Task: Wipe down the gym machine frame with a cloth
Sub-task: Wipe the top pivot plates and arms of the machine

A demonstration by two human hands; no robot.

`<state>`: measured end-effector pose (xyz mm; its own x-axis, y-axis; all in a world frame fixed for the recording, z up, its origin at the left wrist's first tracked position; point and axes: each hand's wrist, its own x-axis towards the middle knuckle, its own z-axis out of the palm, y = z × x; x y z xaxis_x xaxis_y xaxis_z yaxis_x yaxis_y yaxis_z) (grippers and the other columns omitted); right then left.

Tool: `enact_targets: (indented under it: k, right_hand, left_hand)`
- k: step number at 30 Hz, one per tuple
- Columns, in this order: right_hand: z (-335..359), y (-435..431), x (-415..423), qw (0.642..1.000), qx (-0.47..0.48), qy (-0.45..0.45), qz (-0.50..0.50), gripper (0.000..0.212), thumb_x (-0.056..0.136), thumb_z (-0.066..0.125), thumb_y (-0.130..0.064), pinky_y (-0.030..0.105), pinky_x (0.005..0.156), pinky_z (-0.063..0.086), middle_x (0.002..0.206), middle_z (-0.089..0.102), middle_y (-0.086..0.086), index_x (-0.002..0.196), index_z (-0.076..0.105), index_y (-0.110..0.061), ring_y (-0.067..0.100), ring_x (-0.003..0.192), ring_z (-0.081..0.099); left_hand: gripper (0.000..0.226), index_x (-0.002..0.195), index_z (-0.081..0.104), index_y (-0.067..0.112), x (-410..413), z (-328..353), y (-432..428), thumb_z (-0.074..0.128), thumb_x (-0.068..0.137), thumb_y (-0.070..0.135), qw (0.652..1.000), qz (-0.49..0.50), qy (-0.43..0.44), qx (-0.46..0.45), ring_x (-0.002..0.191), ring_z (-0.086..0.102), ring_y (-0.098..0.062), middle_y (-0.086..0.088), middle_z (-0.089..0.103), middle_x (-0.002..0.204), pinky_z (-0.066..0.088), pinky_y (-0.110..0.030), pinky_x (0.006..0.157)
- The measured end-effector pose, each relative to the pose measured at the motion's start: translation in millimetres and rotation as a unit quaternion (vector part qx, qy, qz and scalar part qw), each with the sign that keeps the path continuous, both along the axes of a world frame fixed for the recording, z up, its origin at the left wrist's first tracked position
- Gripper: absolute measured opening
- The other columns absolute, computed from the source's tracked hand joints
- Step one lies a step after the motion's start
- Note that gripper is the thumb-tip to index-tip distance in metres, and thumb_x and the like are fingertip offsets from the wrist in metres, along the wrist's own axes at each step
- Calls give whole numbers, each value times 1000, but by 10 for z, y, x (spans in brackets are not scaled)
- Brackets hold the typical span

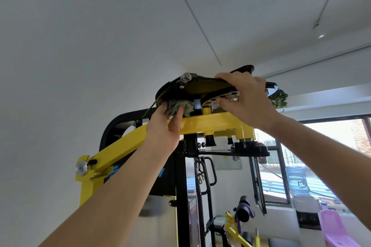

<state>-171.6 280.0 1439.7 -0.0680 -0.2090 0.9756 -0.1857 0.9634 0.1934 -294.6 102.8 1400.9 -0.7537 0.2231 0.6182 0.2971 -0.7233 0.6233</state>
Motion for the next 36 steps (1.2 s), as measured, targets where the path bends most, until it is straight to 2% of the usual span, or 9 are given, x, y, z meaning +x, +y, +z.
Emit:
enact_targets:
  k: [2,5,8,11,15,19,25,31,36]
  right_hand:
    - [-9,-3,1,1000,2,1,2,48,84,74,-27,40,101,23,103,63,-9,129,60,-28,16,104,52]
    - [-10,15,13,1000,10,-2,-3,50,82,72,-31,39,101,24,102,60,-10,130,59,-28,16,102,51]
    - [-12,50,33,1000,19,-12,-13,52,85,74,-30,35,101,22,102,59,-9,134,56,-30,15,101,51]
    - [16,63,77,998,39,-29,-26,55,86,74,-30,42,102,30,104,61,-8,137,55,-30,17,103,54]
    - [102,168,198,989,112,-60,-75,63,86,73,-24,46,92,41,108,66,-3,144,50,-28,21,102,56]
    - [120,365,282,974,141,-44,-169,74,86,70,-30,45,87,37,114,62,4,151,34,-38,26,101,53]
    - [56,484,295,982,112,-57,-138,77,81,60,-37,40,85,28,112,60,1,151,28,-41,22,98,51]
    - [23,474,218,988,91,-47,-118,76,79,60,-37,43,89,27,115,57,-1,148,29,-43,25,104,53]
    - [-10,447,163,992,74,-29,-100,73,78,58,-38,44,91,25,117,58,-2,146,31,-45,27,107,53]
  left_hand:
    - [21,113,65,14,119,17,-102,61,98,28,998,9,36,51,109,69,-13,4,75,108,56,-34,99]
    - [19,113,70,3,354,57,-214,68,95,10,973,-147,-68,162,92,77,-26,-13,77,104,63,-35,82]
    - [18,112,69,2,527,13,-218,68,96,10,976,-152,-59,143,90,77,-27,-15,77,104,63,-36,81]
    - [20,107,70,2,662,-29,-160,71,88,9,974,-173,-43,136,95,76,-29,-15,78,103,62,-38,85]
    - [30,121,64,3,694,-36,98,69,92,10,976,-181,-28,115,100,75,-31,-16,76,111,63,-37,82]
    - [35,127,63,5,647,0,352,70,93,9,981,-169,-27,91,102,75,-30,-15,75,114,61,-39,89]
    - [36,126,64,8,485,-1,526,71,91,9,985,-137,-67,84,101,75,-28,-13,75,114,62,-35,85]
    - [36,127,65,11,432,-52,438,71,92,14,984,-144,-87,59,94,76,-19,-12,76,111,57,-18,57]
    - [25,112,69,3,578,84,314,74,88,7,966,-215,-74,119,95,76,-33,-20,74,115,62,-30,64]
